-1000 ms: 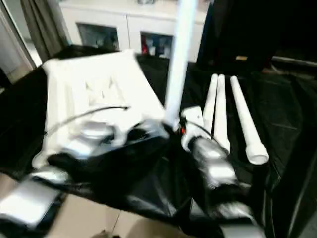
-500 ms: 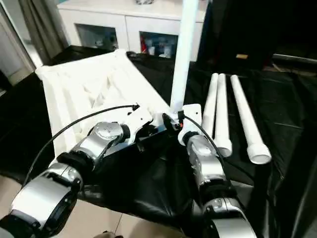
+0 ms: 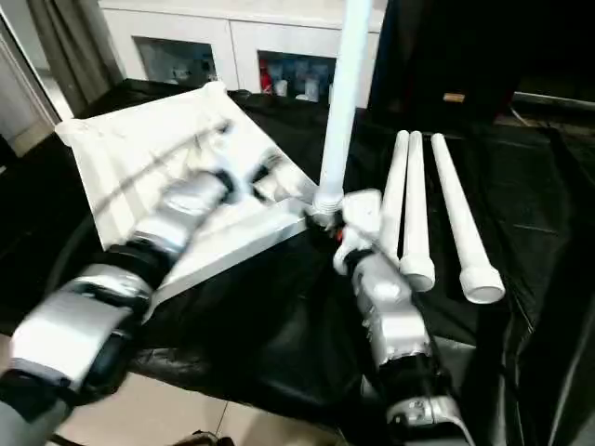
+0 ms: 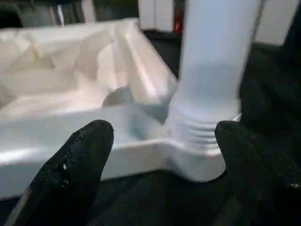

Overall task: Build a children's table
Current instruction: Rotate table base

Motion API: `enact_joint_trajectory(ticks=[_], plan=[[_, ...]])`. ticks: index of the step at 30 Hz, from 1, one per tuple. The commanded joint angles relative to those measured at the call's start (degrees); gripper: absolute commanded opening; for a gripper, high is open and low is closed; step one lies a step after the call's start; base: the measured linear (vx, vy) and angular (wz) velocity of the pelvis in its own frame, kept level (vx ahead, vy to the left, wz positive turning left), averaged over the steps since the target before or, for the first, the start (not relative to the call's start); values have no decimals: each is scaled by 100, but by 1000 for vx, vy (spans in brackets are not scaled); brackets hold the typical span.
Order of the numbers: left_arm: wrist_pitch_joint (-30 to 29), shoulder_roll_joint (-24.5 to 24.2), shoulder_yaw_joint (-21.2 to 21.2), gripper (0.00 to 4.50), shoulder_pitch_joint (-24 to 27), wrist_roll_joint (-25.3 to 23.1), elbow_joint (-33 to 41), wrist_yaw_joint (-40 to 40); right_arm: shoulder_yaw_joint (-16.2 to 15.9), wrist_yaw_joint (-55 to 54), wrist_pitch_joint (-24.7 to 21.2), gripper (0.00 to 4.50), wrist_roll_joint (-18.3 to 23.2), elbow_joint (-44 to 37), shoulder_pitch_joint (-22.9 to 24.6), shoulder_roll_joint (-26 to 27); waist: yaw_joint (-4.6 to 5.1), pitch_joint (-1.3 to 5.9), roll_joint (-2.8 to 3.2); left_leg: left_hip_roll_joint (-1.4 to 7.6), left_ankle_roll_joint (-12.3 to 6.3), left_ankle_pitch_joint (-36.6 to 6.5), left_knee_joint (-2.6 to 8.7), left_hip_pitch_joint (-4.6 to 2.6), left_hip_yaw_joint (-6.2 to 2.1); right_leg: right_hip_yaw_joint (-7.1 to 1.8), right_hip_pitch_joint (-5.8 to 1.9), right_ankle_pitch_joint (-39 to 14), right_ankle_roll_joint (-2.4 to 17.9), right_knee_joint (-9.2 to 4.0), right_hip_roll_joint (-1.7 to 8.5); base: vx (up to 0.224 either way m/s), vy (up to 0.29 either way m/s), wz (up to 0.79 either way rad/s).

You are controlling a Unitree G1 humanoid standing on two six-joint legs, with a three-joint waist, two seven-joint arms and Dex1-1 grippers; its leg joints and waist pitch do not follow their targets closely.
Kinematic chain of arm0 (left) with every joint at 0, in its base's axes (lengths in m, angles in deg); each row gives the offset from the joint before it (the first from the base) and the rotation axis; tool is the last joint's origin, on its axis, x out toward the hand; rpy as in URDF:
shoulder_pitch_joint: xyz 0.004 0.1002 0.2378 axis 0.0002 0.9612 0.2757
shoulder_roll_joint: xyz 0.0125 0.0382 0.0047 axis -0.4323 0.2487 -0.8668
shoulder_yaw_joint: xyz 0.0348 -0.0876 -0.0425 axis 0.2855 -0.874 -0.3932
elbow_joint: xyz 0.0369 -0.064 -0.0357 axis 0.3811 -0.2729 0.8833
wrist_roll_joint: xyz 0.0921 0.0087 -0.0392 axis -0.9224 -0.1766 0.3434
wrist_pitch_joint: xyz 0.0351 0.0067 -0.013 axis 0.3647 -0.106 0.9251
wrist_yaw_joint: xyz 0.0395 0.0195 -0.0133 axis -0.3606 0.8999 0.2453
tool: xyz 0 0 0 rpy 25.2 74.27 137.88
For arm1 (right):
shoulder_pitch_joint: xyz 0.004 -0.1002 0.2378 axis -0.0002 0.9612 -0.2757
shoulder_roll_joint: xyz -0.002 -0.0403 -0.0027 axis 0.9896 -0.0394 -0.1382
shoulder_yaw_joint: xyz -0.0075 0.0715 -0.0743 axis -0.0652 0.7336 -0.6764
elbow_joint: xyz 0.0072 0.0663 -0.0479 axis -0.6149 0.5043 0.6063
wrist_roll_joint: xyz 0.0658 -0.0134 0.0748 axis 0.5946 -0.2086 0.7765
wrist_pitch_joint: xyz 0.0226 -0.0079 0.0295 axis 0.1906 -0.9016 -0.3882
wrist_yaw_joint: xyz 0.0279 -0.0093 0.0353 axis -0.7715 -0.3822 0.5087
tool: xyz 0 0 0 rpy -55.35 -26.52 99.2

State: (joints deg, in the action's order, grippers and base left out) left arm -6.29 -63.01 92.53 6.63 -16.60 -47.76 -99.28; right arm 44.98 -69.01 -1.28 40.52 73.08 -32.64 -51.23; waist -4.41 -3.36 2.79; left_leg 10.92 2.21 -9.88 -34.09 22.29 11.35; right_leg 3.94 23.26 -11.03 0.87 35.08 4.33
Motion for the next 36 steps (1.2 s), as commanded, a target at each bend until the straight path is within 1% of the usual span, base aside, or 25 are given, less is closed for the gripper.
enact_joint_trajectory(ticks=[1, 2, 3, 4, 5, 6, 7, 9, 10, 11, 12, 13, 14, 15, 16, 18, 19, 20, 23, 25, 26, 27, 30, 33, 36], plan=[[-405, -419, -110, 147, 251, -140, 555, -68, -149, -28, -179, 388, -164, 80, -96, 29, -16, 441, -56, 235, -380, -929, 363, -106, -167, -242, -353, -518, 1349, -374, 425, 0, 0, 0], [-523, -533, -116, 158, 349, -161, 737, -152, -169, -47, -221, 388, -186, 110, -120, 40, 24, 440, -66, 216, -385, -861, 362, -80, -165, -236, -359, -525, 1333, -366, 418, 0, 0, 0], [-696, -698, -92, 158, 509, -232, 1029, -285, -186, -75, -269, 388, -211, 141, -154, 49, 41, 444, -32, 215, -365, -880, 347, -127, -148, -249, -310, -537, 1328, -390, 407, 0, 0, 0], [-784, -796, -66, 171, 599, -271, 1186, -350, -199, -93, -306, 388, -224, 145, -169, 52, 44, 449, -22, 252, -332, -877, 362, -132, -165, -254, -321, -502, 1363, -365, 424, 0, 0, 0], [-1057, -980, -51, 181, 806, -358, 1565, -464, -222, -105, -358, 388, -244, 161, -197, 54, 61, 439, -23, 236, -339, -854, 363, -112, -154, -252, -314, -480, 1365, -370, 401, 0, 0, 0], [-1665, -1363, -13, 187, 1248, -593, 2391, -617, -286, -70, -476, 388, -258, 215, -248, 57, 57, 449, -60, 270, -322, -772, 369, -129, -152, -257, -307, -379, 1398, -331, 420, 0, 0, 0], [-1665, -1363, -13, 193, 1248, -593, 2391, -617, -286, -70, -476, 388, -258, 215, -248, 57, 60, 458, -29, 295, -311, -726, 371, -128, -167, -258, -311, -314, 1423, -297, 438, 0, 0, 0], [-2249, -1706, -11, 214, 1670, -853, 3208, -661, -375, -8, -559, 388, -280, 295, -287, 62, 99, 430, -16, 276, -295, -722, 372, -126, -145, -262, -280, -334, 1387, -319, 405, 0, 0, 0], [-2528, -1828, -60, 222, 1855, -959, 3597, -649, -421, 25, -607, 388, -305, 353, -310, 66, 103, 413, -43, 253, -285, -779, 373, -131, -123, -266, -260, -422, 1362, -349, 388, 0, 0, 0], [-2644, -1872, -95, 222, 1925, -1013, 3757, -639, -440, 33, -612, 388, -324, 387, -323, 69, 90, 431, -18, 275, -240, -812, 374, -151, -138, -269, -271, -438, 1372, -326, 411, 0, 0, 0], [-3174, -2086, -191, 227, 2193, -1232, 4408, -661, -483, 68, -632, 388, -364, 541, -398, 97, 82, 401, -28, 272, -183, -911, 387, -156, -124, -279, -243, -553, 1345, -356, 398, 0, 0, 0], [-3538, -2234, -240, 227, 2344, -1399, 4798, -707, -503, 89, -640, 388, -383, 647, -456, 117, 83, 399, -25, 289, -145, -935, 402, -140, -146, -277, -273, -596, 1349, -339, 425, 0, 0, 0], [-3942, -2441, -253, 227, 2500, -1564, 5200, -826, -515, 99, -632, 388, -415, 766, -531, 139, 99, 388, -24, 285, -120, -1001, 410, -146, -142, -276, -253, -730, 1334, -353, 413, 0, 0, 0], [-4274, -2623, -253, 227, 2614, -1698, 5488, -960, -525, 105, -632, 388, -439, 862, -596, 154, 100, 386, -10, 297, -88, -1040, 417, -154, -159, -276, -257, -816, 1336, -352, 430, 0, 0, 0], [-4522, -2740, -235, 227, 2695, -1768, 5703, -1056, -533, 105, -637, 388, -455, 912, -634, 159, 117, 354, -7, 263, -27, -1152, 428, -153, -141, -278, -230, -1010, 1276, -388, 387, 0, 0, 0], [-5195, -3104, -284, 227, 2889, -1978, 6191, -1300, -555, 104, -660, 388, -468, 1042, -757, 167, 126, 363, -18, 262, 64, -1242, 428, -176, -150, -288, -228, -1033, 1259, -379, 389, 0, 0, 0], [-5227, -3123, -287, 227, 2899, -1984, 6211, -1312, -556, 104, -661, 388, -467, 1047, -762, 167, 130, 355, -16, 248, 71, -1213, 430, -164, -149, -292, -228, -1006, 1240, -373, 382, 0, 0, 0], [-5550, -3326, -318, 227, 3012, -2055, 6401, -1431, -561, 106, -666, 388, -455, 1095, -816, 163, 115, 354, -7, 244, 90, -1248, 426, -192, -143, -296, -203, -994, 1227, -388, 374, 0, 0, 0], [-5843, -3517, -368, 227, 3169, -2059, 6530, -1538, -559, 115, -662, 388, -453, 1146, -866, 162, 123, 362, -21, 227, 102, -1189, 425, -166, -147, -292, -219, -832, 1244, -360, 370, 0, 0, 0], [-6146, -3714, -354, 227, 3483, -2018, 6604, -1663, -557, 125, -613, 388, -451, 1256, -929, 166, 123, 370, -17, 229, 101, -1208, 423, -159, -156, -292, -224, -817, 1262, -352, 381, 0, 0, 0], [-6346, -3812, -311, 227, 3694, -1982, 6655, -1765, -551, 131, -575, 388, -458, 1334, -968, 172, 158, 357, -38, 211, 84, -1216, 434, -120, -159, -288, -246, -860, 1261, -351, 375, 0, 0, 0], [-6520, -3846, -267, 227, 3827, -1919, 6752, -1872, -543, 140, -551, 388, -468, 1384, -992, 179, 153, 366, -31, 215, 87, -1217, 430, -138, -158, -289, -241, -874, 1258, -353, 380, 0, 0, 0], [-6749, -3749, -118, 227, 4088, -1677, 6948, -2149, -539, 161, -512, 388, -476, 1461, -1032, 186, 150, 378, 1, 224, 77, -1221, 420, -172, -153, -293, -213, -770, 1331, -361, 365, 0, 0, 0], [-6826, -3643, 123, 227, 4293, -1532, 7069, -2375, -552, 182, -477, 388, -467, 1512, -1060, 174, 143, 365, -12, 228, 144, -1484, 443, -186, -160, -293, -208, -926, 1317, -381, 363, 0, 0, 0], [-6773, -3421, 204, 227, 4394, -1247, 7226, -2476, -556, 287, -411, 388, -440, 1525, -1098, 146, 143, 369, -26, 222, 165, -1554, 441, -175, -161, -300, -220, -1005, 1281, -392, 374, 0, 0, 0]])
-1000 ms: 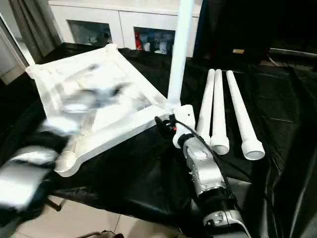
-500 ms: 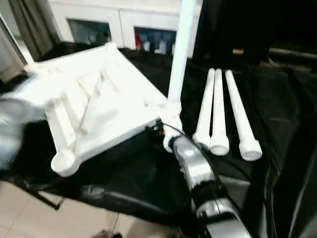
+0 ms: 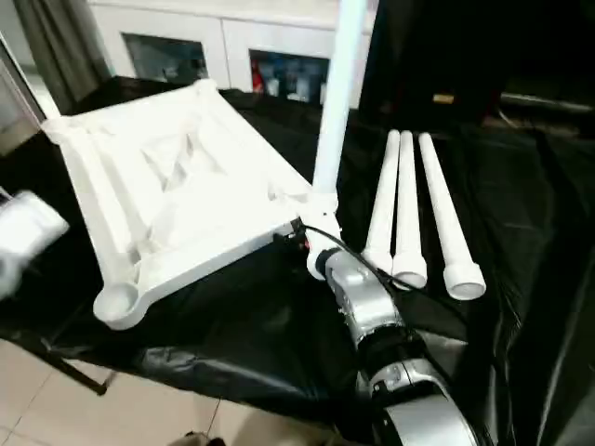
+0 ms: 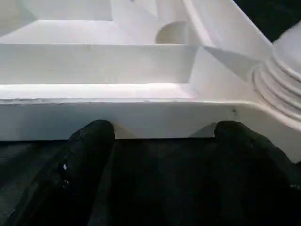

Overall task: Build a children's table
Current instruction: Rotate table base

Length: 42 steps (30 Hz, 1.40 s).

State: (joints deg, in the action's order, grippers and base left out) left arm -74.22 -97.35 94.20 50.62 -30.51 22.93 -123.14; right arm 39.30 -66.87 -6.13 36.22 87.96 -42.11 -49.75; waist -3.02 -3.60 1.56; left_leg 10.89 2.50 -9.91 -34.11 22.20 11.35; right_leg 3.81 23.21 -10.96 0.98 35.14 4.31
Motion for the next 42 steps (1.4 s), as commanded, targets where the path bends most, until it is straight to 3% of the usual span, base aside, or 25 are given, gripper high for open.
enact_joint_trajectory(ticks=[1, 3, 7, 13, 14, 16, 17, 18, 20, 22, 27, 28, 31, 37, 39, 42], plan=[[19, 98, 3, 227, 0, 261, 211, -130, 13, 98, 76, 388, -1, 27, -158, -8, 0, 396, 93, 223, 130, -1542, 440, -169, -160, -288, -215, -1004, 1270, -398, 376, 0, 0, 0], [109, 315, -12, 227, 21, 588, 372, -299, -3, 308, 101, 388, 64, -102, -152, -45, -10, 398, 53, 217, 84, -1466, 423, -164, -152, -289, -225, -997, 1279, -397, 378, 0, 0, 0], [251, 495, -19, 227, 67, 852, 471, -414, -18, 528, -21, 388, 149, -431, -77, -134, -14, 401, 46, 216, 17, -1304, 422, -143, -152, -286, -241, -978, 1236, -389, 367, 0, 0, 0], [703, 716, 17, 227, 1, 1142, 476, -440, 254, 590, -649, 388, 436, -1415, 127, -393, -15, 408, 15, 207, -94, -1036, 407, -137, -140, -288, -260, -775, 1171, -370, 339, 0, 0, 0], [874, 882, -23, 227, -97, 1296, 406, -413, 414, 448, -1003, 388, 505, -1695, 120, -444, -21, 411, 16, 206, -87, -1018, 403, -145, -138, -287, -256, -778, 1163, -369, 338, 0, 0, 0], [987, 1012, -37, 227, -178, 1360, 321, -380, 488, 304, -1253, 388, 474, -1854, 87, -497, -43, 404, 20, 205, -56, -1003, 406, -159, -130, -290, -243, -805, 1144, -379, 322, 0, 0, 0], [1253, 1221, -25, 227, -301, 1477, 140, -321, 594, 138, -1709, 388, 408, -2086, 18, -598, -44, 403, 33, 199, -7, -1001, 409, -171, -129, -285, -237, -819, 1124, -386, 303, 0, 0, 0], [1369, 1291, -12, 227, -338, 1521, 66, -303, 624, 107, -1887, 388, 387, -2162, -10, -635, -61, 423, 14, 193, 31, -1023, 395, -187, -121, -292, -235, -787, 1109, -380, 313, 0, 0, 0], [1623, 1456, 76, 227, -446, 1565, -162, -248, 688, 68, -2350, 388, 445, -2402, -75, -734, -62, 414, 5, 180, 43, -1030, 403, -162, -129, -291, -261, -848, 1053, -392, 314, 0, 0, 0], [1861, 1639, 129, 227, -553, 1586, -435, -151, 767, 37, -2654, 388, 522, -2538, -133, -807, -29, 423, 18, 181, 65, -1048, 397, -144, -131, -292, -274, -875, 1018, -394, 329, 0, 0, 0], [2597, 1943, 388, 227, -811, 1522, -1248, -13, 968, -218, -3235, 388, 548, -2818, -235, -901, -25, 429, -33, 172, 48, -972, 378, -148, -125, -300, -271, -999, 961, -417, 332, 0, 0, 0], [2898, 2068, 441, 229, -902, 1515, -1522, 53, 1112, -398, -3540, 404, 574, -2920, -284, -881, -19, 427, -33, 173, 54, -969, 380, -147, -126, -299, -272, -1018, 957, -417, 330, 0, 0, 0], [3251, 2311, 432, 230, -1021, 1597, -1756, 122, 1224, -611, -3885, 424, 508, -2927, -408, -916, -27, 442, -49, 185, 90, -927, 377, -157, -124, -299, -270, -975, 963, -402, 337, 0, 0, 0], [3239, 2108, 412, 230, -1082, 1717, -1430, -115, 1520, -1028, -4295, 448, 507, -2821, -687, -896, -38, 454, -43, 184, 81, -738, 362, -151, -116, -302, -276, -761, 992, -365, 347, 0, 0, 0], [3077, 1867, 274, 230, -1078, 2109, -982, -660, 1702, -1250, -4563, 448, 518, -2572, -864, -915, -33, 453, -88, 182, 69, -639, 361, -141, -105, -294, -279, -666, 1065, -344, 336, 0, 0, 0], [2812, 1657, 151, 230, -1071, 2601, -523, -1268, 1883, -1533, -4619, 448, 489, -2150, -1013, -918, -28, 445, -53, 173, 126, -666, 349, -163, -96, -294, -258, -744, 1112, -333, 340, 0, 0, 0]])
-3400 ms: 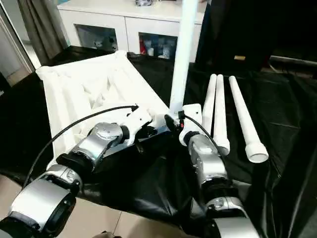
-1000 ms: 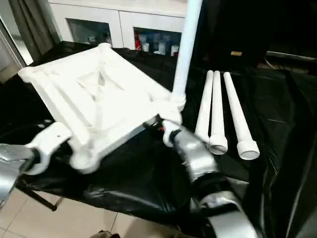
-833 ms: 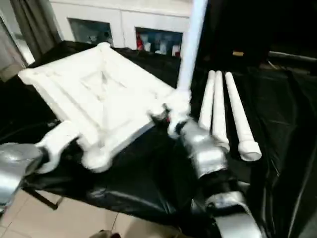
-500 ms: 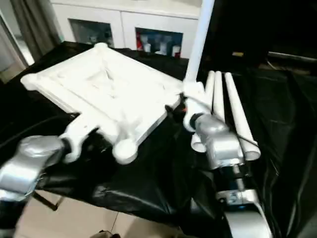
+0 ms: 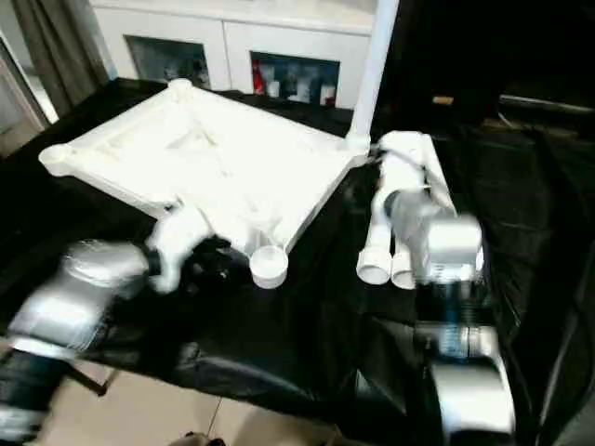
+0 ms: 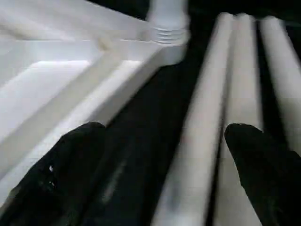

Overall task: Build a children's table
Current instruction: Rotate table base, then pick table leg

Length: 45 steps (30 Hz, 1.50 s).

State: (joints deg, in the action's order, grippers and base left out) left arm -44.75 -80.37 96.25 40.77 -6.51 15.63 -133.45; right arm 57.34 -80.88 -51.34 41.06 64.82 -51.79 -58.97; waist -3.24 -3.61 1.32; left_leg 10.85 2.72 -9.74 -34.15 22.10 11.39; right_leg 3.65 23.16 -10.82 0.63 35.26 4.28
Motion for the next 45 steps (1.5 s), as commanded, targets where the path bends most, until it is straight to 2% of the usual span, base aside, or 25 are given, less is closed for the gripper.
enact_joint_trajectory(ticks=[1, 2, 5, 12, 20, 23, 30, 45], plan=[[-227, -84, -76, 230, -111, 288, 289, -302, 83, -190, -89, 448, -21, 290, -83, -10, -5, 439, -28, 175, 133, -703, 357, -154, -95, -277, -256, -749, 1137, -341, 332, 0, 0, 0], [-294, -122, -84, 230, -137, 357, 347, -344, 97, -232, -109, 448, -25, 397, -121, -14, -5, 444, -66, 172, 142, -689, 354, -151, -94, -279, -265, -720, 1140, -320, 337, 0, 0, 0], [-410, -224, -85, 230, -247, 529, 464, -497, 219, -215, -130, 448, 108, 724, -226, 36, -17, 441, -67, 168, 125, -688, 350, -142, -90, -286, -278, -759, 1092, -333, 345, 0, 0, 0], [-471, -309, 0, 230, -309, 526, 548, -499, 195, -188, -182, 448, 135, 1137, -359, 122, -16, 443, -58, 172, 155, -649, 346, -142, -91, -280, -284, -735, 1070, -324, 339, 0, 0, 0], [-797, -427, 96, 230, -306, 743, 775, -595, 168, -318, -3, 448, 111, 1734, -563, 121, -14, 434, -68, 163, 212, -752, 340, -141, -84, -281, -273, -902, 1034, -332, 333, 0, 0, 0], [-843, -447, 87, 230, -320, 773, 809, -567, 298, -368, 89, 448, 192, 2007, -621, 143, -5, 431, -69, 161, 244, -834, 338, -144, -90, -279, -268, -1026, 1008, -333, 331, 0, 0, 0], [-928, -514, 109, 230, -321, 832, 918, -521, 450, -410, 137, 448, 338, 2334, -703, 212, -4, 426, -82, 160, 269, -957, 334, -144, -95, -279, -257, -1197, 956, -347, 335, 0, 0, 0], [-926, -597, 63, 230, -411, 928, 1001, -457, 497, -373, 230, 448, 485, 2725, -954, 317, -15, 445, -85, 158, 255, -821, 323, -130, -93, -271, -265, -983, 1013, -304, 331, 0, 0, 0]])
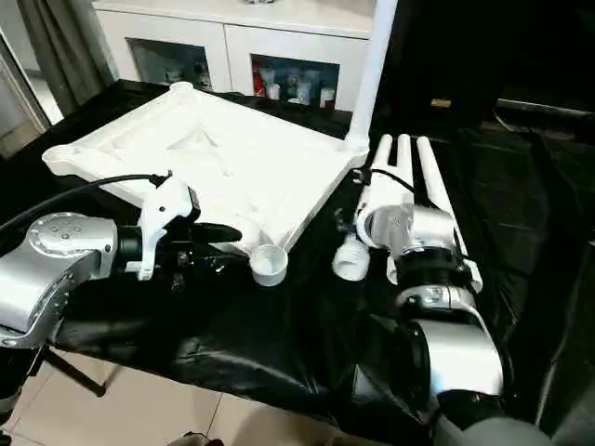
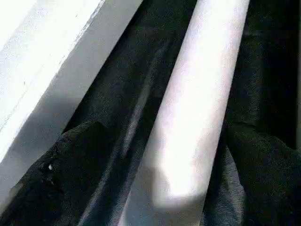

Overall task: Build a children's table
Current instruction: Pick table leg

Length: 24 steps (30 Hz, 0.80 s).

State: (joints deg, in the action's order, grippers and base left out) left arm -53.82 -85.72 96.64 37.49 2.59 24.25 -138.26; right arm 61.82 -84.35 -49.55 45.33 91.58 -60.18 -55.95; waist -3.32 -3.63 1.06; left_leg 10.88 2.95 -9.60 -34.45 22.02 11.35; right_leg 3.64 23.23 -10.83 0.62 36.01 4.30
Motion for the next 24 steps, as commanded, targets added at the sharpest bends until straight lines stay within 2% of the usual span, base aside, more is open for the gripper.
enact_joint_trajectory(ticks=[1, 3, 5, 7, 8, 10, 11, 12, 15, 16, 17, 18, 20, 23, 24], plan=[[-10, -74, 23, 230, -87, 21, 140, 24, 48, -33, 68, 448, 77, 95, -128, 27, -7, 445, -59, 154, 230, -841, 353, -123, -86, -271, -269, -982, 1015, -382, 329, 0, 0, 0], [4, -89, 23, 230, -93, 23, 137, 22, 56, -36, 57, 448, 106, 171, -148, 45, -7, 441, -61, 157, 237, -885, 356, -125, -89, -269, -266, -1061, 1008, -387, 333, 0, 0, 0], [3, -100, 38, 230, -98, 43, 142, 20, 75, -42, 30, 422, 123, 282, -168, 57, -5, 438, -70, 158, 245, -885, 359, -125, -88, -268, -265, -1070, 1004, -390, 331, 0, 0, 0], [-36, -123, 84, 230, -113, 88, 160, -34, 109, -77, 36, 415, 134, 432, -174, 73, -6, 440, -70, 156, 251, -879, 357, -123, -88, -269, -268, -1070, 994, -384, 332, 0, 0, 0], [-88, -132, 110, 230, -120, 134, 176, -83, 126, -102, 52, 406, 136, 489, -171, 77, -4, 439, -88, 156, 255, -881, 358, -125, -88, -267, -264, -1094, 999, -383, 332, 0, 0, 0], [-192, -153, 144, 230, -129, 220, 206, -160, 136, -122, 75, 376, 138, 545, -167, 75, -7, 435, -70, 156, 286, -937, 359, -137, -85, -269, -248, -1151, 988, -388, 331, 0, 0, 0], [-221, -196, 202, 230, -131, 237, 240, -224, 150, -145, 93, 371, 142, 579, -165, 70, -5, 435, -85, 160, 298, -955, 365, -138, -88, -268, -249, -1135, 981, -386, 329, 0, 0, 0], [-232, -278, 304, 256, -134, 219, 275, -311, 155, -160, 120, 368, 155, 634, -171, 56, -7, 435, -84, 161, 305, -986, 366, -141, -90, -268, -247, -1155, 971, -386, 332, 0, 0, 0], [-253, -369, 421, 263, -133, 202, 293, -426, 165, -162, 176, 345, 163, 718, -193, 23, 0, 438, -82, 160, 349, -1037, 367, -142, -92, -266, -247, -1159, 959, -384, 331, 0, 0, 0], [-247, -409, 461, 279, -131, 182, 296, -462, 207, -203, 194, 333, 181, 726, -193, 14, 1, 437, -67, 159, 358, -1040, 369, -144, -94, -266, -245, -1150, 966, -380, 329, 0, 0, 0], [-238, -426, 481, 296, -133, 166, 293, -474, 232, -226, 203, 326, 193, 732, -193, 10, 5, 436, -81, 158, 364, -1046, 366, -145, -90, -269, -245, -1133, 960, -383, 325, 0, 0, 0], [-219, -437, 502, 305, -139, 135, 266, -474, 258, -245, 220, 316, 203, 744, -192, -1, 1, 437, -65, 158, 371, -1046, 366, -145, -94, -268, -248, -1128, 962, -378, 328, 0, 0, 0], [-197, -445, 522, 302, -150, 111, 236, -469, 285, -257, 244, 308, 211, 777, -201, -13, 7, 434, -68, 154, 388, -1088, 367, -141, -92, -268, -248, -1158, 955, -388, 325, 0, 0, 0], [-116, -450, 568, 351, -246, -24, 43, -309, 395, -335, 335, 271, 272, 853, -203, -62, 10, 430, -71, 149, 415, -1190, 368, -145, -95, -267, -247, -1296, 915, -404, 320, 0, 0, 0], [-78, -424, 560, 348, -292, -96, -53, -194, 424, -353, 348, 265, 302, 866, -198, -77, 6, 434, -66, 146, 422, -1195, 365, -146, -96, -266, -244, -1306, 896, -405, 315, 0, 0, 0]])
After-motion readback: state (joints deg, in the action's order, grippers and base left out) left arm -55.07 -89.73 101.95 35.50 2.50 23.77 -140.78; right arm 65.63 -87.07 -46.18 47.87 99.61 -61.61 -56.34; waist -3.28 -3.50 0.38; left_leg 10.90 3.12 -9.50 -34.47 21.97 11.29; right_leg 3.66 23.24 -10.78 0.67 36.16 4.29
